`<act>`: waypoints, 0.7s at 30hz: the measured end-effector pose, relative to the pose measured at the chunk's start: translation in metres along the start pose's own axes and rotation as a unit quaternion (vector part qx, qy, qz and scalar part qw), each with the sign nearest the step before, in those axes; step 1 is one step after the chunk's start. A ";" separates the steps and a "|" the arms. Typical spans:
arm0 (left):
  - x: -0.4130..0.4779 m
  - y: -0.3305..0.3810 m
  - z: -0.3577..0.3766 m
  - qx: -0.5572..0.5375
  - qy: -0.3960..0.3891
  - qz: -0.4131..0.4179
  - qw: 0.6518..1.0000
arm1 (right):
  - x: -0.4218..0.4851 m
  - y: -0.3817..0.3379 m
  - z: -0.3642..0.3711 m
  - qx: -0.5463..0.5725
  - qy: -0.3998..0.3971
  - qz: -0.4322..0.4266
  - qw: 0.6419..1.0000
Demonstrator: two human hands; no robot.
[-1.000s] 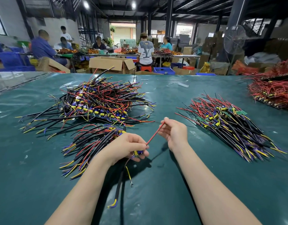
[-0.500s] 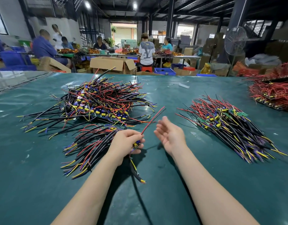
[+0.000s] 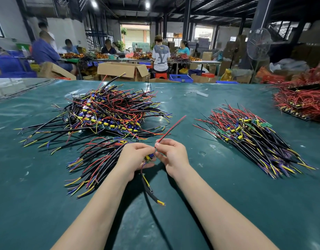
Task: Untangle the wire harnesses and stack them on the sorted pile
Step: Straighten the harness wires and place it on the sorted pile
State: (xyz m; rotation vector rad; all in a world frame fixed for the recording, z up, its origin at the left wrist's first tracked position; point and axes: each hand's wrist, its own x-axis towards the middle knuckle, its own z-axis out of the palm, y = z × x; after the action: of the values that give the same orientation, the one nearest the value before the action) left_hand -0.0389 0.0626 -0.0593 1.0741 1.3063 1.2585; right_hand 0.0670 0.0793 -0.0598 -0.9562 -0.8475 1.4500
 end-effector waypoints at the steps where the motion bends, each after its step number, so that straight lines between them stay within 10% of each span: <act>1: 0.000 0.001 0.002 0.004 -0.004 -0.001 1.000 | 0.001 -0.001 -0.001 0.011 0.007 -0.005 1.000; 21: -0.008 0.005 -0.006 0.156 -0.193 0.010 0.969 | 0.030 -0.023 -0.040 0.169 0.174 -0.029 0.970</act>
State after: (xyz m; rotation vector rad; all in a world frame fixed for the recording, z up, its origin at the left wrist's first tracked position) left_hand -0.0443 0.0539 -0.0536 1.4745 1.2111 0.8159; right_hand 0.1118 0.1106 -0.0582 -0.8821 -0.3532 1.2733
